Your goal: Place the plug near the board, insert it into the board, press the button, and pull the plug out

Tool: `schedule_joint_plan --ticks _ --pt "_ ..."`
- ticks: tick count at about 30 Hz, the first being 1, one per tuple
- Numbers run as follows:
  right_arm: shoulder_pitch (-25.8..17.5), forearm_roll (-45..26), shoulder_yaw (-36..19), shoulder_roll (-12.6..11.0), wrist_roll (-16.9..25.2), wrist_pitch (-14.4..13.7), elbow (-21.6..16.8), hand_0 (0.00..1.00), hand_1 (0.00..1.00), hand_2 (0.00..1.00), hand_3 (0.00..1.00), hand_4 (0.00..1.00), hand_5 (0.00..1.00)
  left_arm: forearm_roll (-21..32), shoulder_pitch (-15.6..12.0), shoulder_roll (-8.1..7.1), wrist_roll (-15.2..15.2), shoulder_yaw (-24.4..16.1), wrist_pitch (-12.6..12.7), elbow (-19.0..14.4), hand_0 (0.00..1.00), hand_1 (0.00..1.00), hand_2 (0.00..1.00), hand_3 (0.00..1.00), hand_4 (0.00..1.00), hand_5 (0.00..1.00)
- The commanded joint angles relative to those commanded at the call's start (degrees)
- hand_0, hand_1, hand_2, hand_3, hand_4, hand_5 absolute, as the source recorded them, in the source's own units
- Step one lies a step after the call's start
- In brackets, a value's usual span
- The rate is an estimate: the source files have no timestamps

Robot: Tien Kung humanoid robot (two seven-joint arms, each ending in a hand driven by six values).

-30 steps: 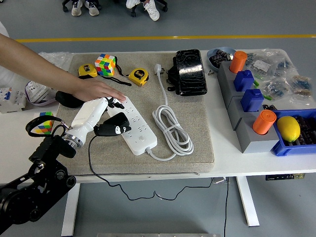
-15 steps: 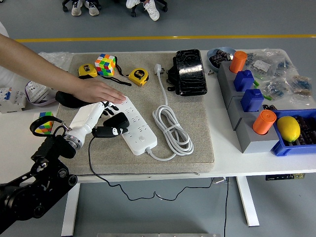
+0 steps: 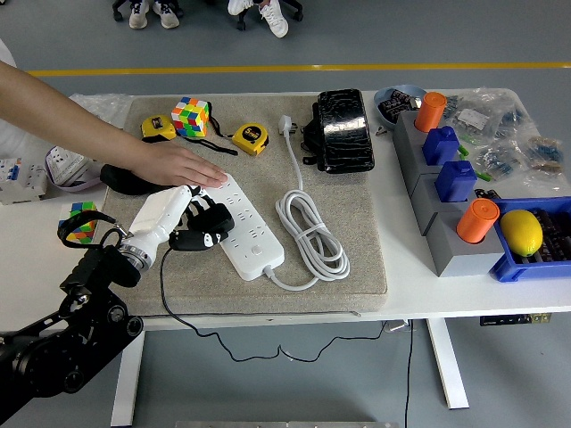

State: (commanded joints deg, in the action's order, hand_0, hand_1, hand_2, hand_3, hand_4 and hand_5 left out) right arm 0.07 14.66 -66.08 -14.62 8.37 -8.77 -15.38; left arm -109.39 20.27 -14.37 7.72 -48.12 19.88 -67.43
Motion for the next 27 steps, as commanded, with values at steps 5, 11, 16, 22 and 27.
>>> schedule_joint_plan --ticks 5,11,16,22,27 --pt "0.02 0.03 -0.09 0.06 0.0 0.0 0.01 0.549 0.573 0.523 0.504 0.816 0.347 1.33 -0.22 -0.2 -2.39 -0.5 0.87 -0.72 0.216 0.301 0.314 0.476 0.734 0.12" --pt "-0.02 0.12 -0.14 0.06 0.01 0.0 -0.01 0.549 0.573 0.523 0.504 0.816 0.346 2.95 -1.51 -1.15 -5.59 -2.48 2.22 -2.75 0.215 0.294 0.313 0.476 0.727 0.112" --pt "-0.07 0.14 -0.18 0.14 0.01 0.02 0.0 0.548 0.573 0.523 0.504 0.816 0.348 1.38 -2.67 -2.03 -6.84 -4.19 3.05 -1.04 0.215 0.287 0.311 0.474 0.729 0.115" --pt "-0.05 0.24 -0.23 0.13 0.02 0.01 -0.03 0.547 0.573 0.523 0.505 0.816 0.347 -1.38 -3.48 -2.59 -6.89 -5.66 3.24 2.28 0.215 0.286 0.312 0.472 0.731 0.122" --pt "-0.02 0.29 -0.36 0.17 0.03 0.0 -0.05 0.549 0.573 0.523 0.504 0.816 0.347 -2.2 -3.45 -2.6 -7.2 -5.79 3.69 4.25 0.22 0.294 0.316 0.473 0.739 0.142"
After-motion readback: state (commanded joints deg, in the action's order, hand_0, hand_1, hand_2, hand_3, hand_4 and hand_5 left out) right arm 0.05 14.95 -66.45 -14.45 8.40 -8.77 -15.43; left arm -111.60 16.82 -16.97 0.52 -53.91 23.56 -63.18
